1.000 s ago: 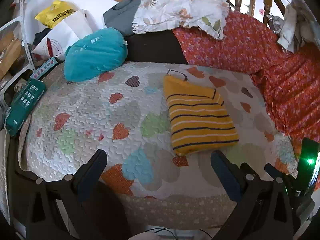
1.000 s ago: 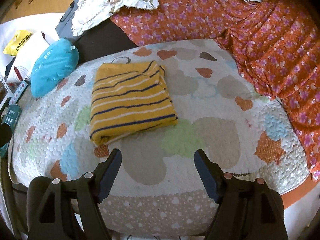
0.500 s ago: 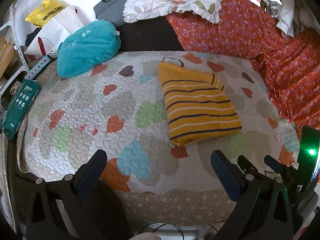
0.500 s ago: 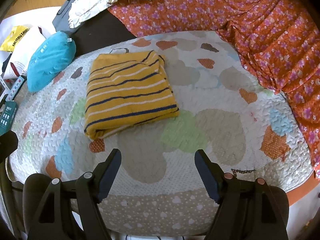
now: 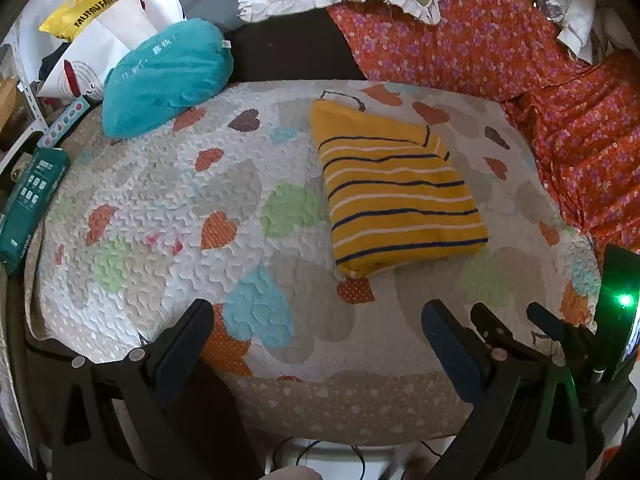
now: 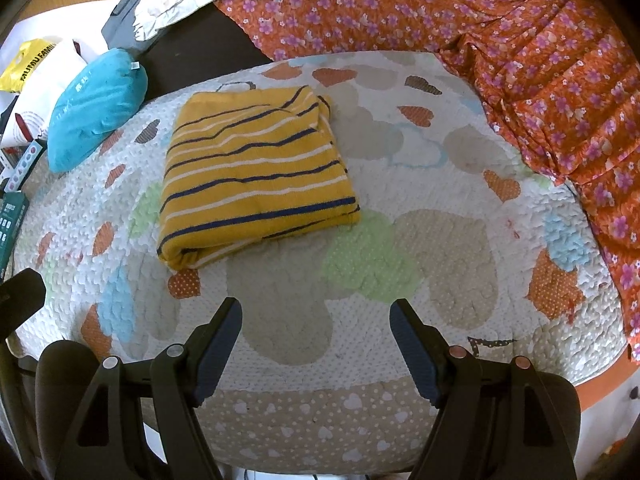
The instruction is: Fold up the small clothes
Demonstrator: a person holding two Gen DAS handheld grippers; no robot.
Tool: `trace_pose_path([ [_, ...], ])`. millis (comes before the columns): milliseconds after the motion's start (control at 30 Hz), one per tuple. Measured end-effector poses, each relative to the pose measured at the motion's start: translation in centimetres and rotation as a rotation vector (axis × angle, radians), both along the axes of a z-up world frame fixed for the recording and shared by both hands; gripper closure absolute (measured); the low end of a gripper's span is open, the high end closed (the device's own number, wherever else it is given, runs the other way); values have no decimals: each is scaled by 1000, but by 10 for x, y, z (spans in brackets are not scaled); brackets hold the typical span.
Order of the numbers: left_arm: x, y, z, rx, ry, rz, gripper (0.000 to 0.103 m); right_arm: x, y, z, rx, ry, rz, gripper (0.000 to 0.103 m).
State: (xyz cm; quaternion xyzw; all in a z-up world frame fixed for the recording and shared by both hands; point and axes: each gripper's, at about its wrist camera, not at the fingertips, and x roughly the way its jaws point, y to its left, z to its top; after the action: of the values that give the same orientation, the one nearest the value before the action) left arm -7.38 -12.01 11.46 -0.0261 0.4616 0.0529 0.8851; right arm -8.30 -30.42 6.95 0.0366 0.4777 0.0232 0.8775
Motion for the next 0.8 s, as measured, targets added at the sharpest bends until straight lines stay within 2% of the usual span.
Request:
trace_pose_path([
  [800,3,4,-10,-26,47,-3,0,0,5,-2,-11,7,20,21],
])
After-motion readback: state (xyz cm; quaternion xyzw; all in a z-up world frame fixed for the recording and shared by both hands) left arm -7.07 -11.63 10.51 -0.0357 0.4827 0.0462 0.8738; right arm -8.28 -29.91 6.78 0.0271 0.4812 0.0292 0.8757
